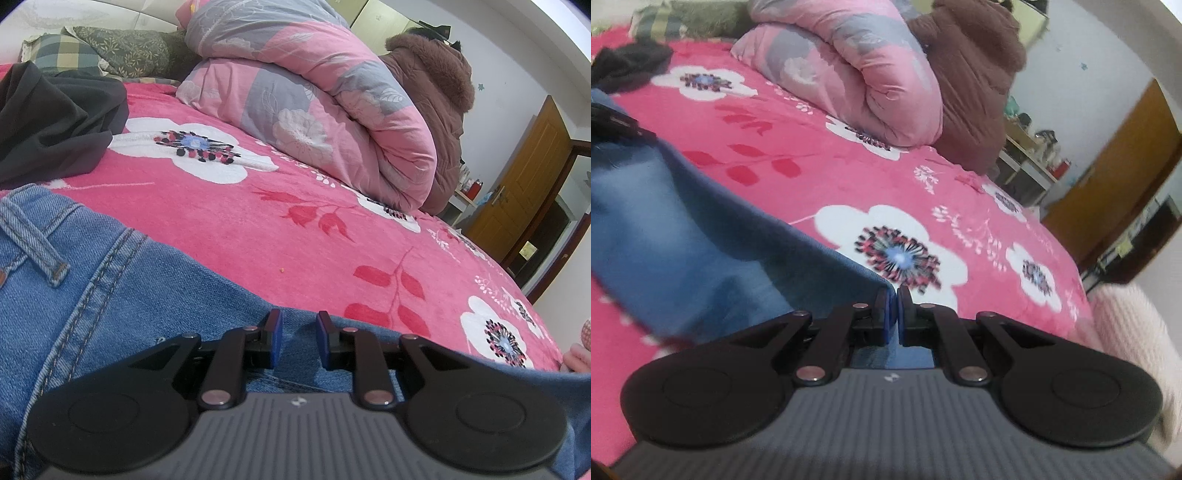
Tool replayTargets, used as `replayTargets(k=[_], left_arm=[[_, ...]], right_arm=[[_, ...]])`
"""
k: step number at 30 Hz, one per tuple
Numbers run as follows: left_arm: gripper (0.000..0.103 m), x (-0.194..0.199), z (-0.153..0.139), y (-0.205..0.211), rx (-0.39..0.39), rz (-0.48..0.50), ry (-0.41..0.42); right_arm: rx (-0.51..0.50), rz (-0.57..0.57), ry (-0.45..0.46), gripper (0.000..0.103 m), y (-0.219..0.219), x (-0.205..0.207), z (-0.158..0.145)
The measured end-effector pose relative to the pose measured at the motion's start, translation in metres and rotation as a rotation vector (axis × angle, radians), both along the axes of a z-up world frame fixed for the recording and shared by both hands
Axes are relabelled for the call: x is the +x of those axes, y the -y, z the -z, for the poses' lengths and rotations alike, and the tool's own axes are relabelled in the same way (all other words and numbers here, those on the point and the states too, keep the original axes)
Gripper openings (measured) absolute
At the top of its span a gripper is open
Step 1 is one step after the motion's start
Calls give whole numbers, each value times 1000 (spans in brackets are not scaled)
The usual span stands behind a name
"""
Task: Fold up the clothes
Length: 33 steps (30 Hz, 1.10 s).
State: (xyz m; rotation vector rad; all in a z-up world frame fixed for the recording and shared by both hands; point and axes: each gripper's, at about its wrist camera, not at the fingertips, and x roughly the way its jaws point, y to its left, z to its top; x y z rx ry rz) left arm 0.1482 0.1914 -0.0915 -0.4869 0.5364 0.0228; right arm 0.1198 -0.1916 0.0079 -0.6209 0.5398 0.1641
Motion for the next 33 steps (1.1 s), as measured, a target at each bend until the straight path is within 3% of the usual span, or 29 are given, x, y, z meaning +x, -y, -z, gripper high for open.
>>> replayTargets(k=[4, 9, 19, 23, 24, 29, 33], left_arm=[[21, 0, 0, 0, 4, 0, -3], [21, 1, 0, 1, 10, 1, -5], [21, 1, 0, 2, 17, 7, -9], [21, 2, 0, 1, 16, 8, -9], [21, 2, 0, 1, 16, 8, -10], [21, 2, 0, 1, 11, 8, -12], [21, 3, 0, 4, 31, 5, -24]], right_arm=[[7, -7, -71, 2, 11, 44, 1], [3, -6, -177, 1, 20, 89, 23], [51, -27, -364, 1, 36, 137, 70], [149, -10, -426, 5, 55, 149, 75], [187, 2, -438, 8, 62, 152, 73], [341, 89, -470, 56, 98, 165, 69], [384, 75, -430, 78, 108, 164, 51]])
